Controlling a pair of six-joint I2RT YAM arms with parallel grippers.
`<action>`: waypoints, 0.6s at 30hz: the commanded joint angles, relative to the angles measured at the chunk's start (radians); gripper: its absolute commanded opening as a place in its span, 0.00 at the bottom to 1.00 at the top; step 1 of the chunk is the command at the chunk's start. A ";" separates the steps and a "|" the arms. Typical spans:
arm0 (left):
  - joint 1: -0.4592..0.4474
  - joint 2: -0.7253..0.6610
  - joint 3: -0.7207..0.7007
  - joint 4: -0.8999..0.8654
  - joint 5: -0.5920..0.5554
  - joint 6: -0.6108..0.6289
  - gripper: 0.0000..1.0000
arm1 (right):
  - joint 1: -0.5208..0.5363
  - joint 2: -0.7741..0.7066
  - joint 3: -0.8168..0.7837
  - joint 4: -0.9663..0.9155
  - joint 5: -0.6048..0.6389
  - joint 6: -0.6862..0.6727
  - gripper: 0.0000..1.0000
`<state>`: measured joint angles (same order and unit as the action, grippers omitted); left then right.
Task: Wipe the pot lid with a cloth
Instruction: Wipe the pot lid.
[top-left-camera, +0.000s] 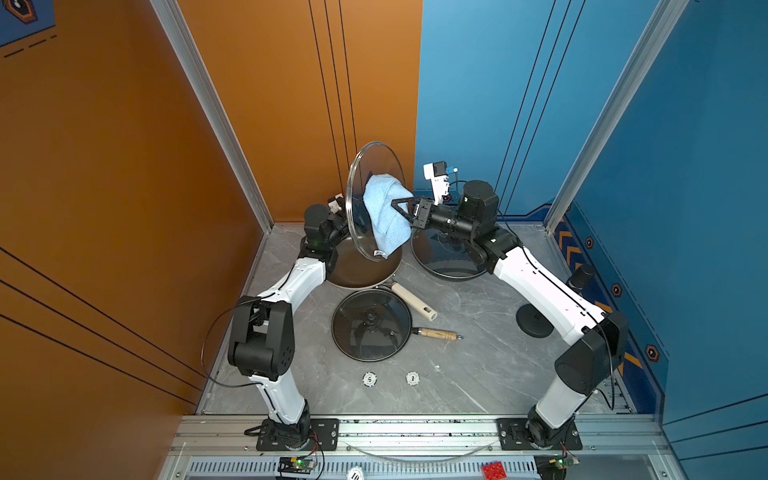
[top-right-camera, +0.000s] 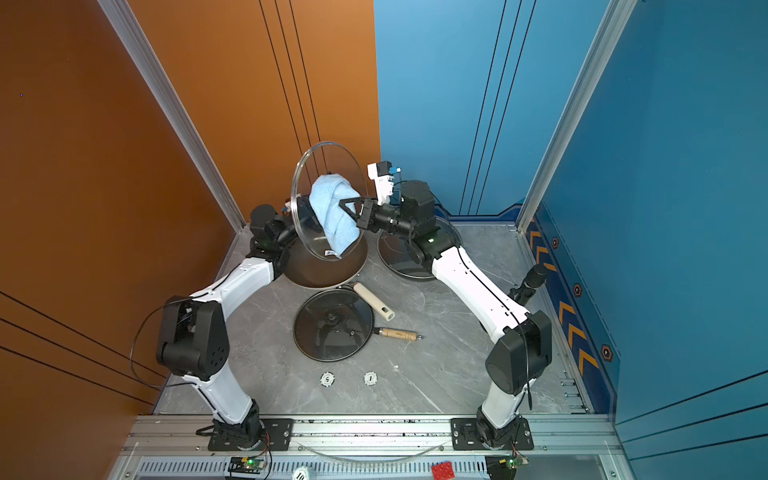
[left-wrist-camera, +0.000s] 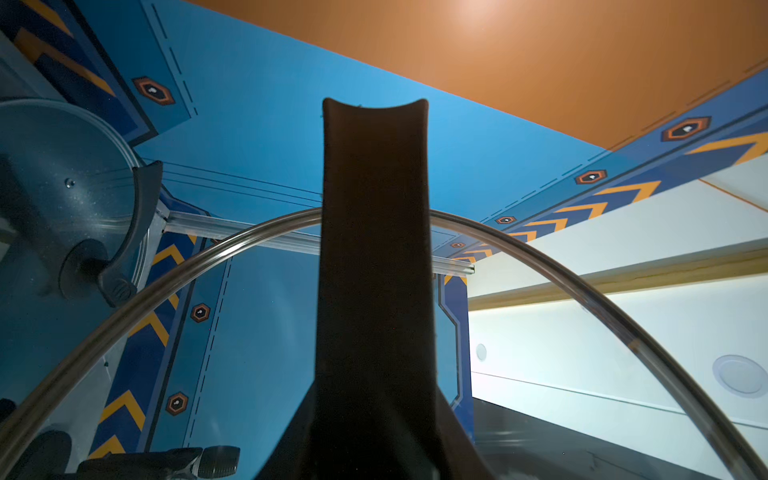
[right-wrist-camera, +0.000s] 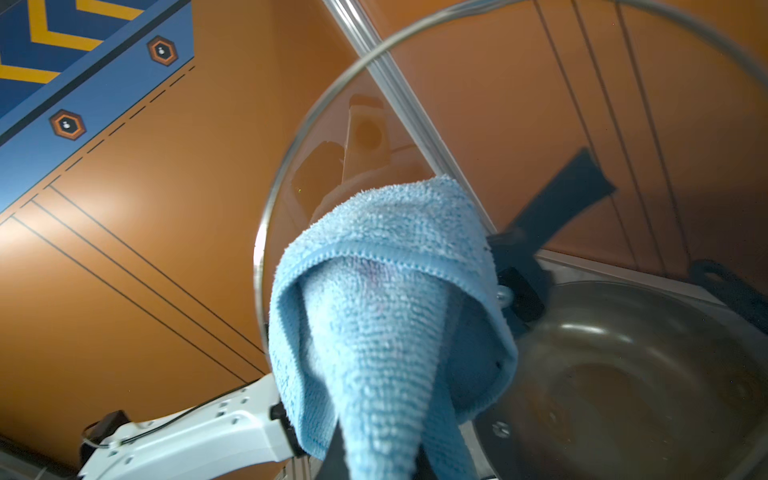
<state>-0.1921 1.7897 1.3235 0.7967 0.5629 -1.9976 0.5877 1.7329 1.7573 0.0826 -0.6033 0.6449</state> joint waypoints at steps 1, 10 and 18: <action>-0.013 -0.010 0.061 0.253 0.004 -0.085 0.08 | 0.035 0.029 0.087 -0.045 -0.012 -0.057 0.04; -0.026 0.040 0.107 0.336 0.038 -0.117 0.08 | 0.038 0.159 0.299 -0.157 0.062 -0.122 0.02; -0.023 0.051 0.152 0.416 0.074 -0.153 0.08 | -0.022 0.396 0.607 -0.282 0.153 -0.138 0.02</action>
<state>-0.2108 1.8652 1.3975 0.9924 0.6147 -2.0773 0.5884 2.0636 2.2856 -0.1104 -0.5282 0.5415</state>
